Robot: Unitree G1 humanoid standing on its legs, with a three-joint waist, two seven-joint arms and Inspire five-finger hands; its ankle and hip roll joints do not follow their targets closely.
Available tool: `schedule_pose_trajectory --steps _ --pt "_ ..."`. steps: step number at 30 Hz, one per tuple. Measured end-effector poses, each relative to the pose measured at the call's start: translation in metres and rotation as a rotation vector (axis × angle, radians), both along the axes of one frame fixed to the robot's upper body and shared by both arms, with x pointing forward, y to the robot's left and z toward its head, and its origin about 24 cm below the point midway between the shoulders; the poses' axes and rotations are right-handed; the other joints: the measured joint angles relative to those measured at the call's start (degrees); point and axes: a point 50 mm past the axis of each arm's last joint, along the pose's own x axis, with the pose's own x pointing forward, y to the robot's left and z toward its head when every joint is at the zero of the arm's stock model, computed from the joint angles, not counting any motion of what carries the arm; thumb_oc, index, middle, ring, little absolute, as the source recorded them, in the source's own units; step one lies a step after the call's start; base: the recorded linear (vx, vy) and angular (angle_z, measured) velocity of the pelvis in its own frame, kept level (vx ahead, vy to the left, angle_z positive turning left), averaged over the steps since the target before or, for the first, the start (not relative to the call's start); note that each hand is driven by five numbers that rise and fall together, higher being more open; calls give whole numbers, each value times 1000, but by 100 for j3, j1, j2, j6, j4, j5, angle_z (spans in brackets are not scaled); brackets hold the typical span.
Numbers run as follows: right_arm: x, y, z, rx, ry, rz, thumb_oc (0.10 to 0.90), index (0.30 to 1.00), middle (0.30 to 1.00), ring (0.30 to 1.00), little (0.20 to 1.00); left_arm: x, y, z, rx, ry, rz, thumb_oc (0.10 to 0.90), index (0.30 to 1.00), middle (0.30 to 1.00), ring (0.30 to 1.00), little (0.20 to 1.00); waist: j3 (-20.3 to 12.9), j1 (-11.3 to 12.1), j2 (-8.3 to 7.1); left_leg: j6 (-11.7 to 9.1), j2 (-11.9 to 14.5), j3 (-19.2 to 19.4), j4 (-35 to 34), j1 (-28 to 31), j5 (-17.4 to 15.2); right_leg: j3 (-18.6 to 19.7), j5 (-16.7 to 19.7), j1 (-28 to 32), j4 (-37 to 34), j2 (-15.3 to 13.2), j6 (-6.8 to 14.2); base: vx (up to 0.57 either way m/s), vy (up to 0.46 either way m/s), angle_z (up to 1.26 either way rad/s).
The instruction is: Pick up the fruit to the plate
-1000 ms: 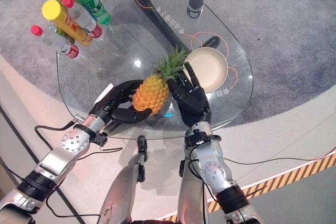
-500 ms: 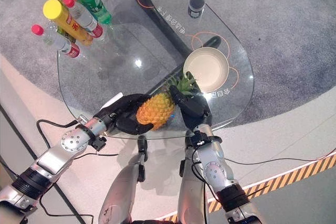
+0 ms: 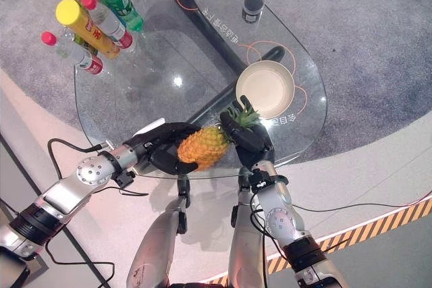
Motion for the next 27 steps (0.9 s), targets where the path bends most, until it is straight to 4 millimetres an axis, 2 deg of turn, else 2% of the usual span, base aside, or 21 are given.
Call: schedule_pose_trajectory --steps 1,2,27 --pt "0 0 -2 -1 4 3 265 441 441 441 365 0 0 0 3 1 0 100 300 300 300 200 0 2 0 0 -1 -1 0 -4 0 0 0 -3 0 -1 0 0 0 0" --pt "0 1 -2 -2 6 6 100 300 300 300 200 0 1 -1 4 2 1 100 300 300 300 200 0 2 0 0 -1 -1 0 -7 0 0 0 -6 0 -1 0 0 0 0" --pt "1 -2 -1 14 -14 26 100 300 300 300 200 -5 -2 -5 -18 27 -29 100 300 300 300 200 2 11 6 17 -29 -14 64 -94 13 -2 3 -98 75 -29 3 0 0 0"
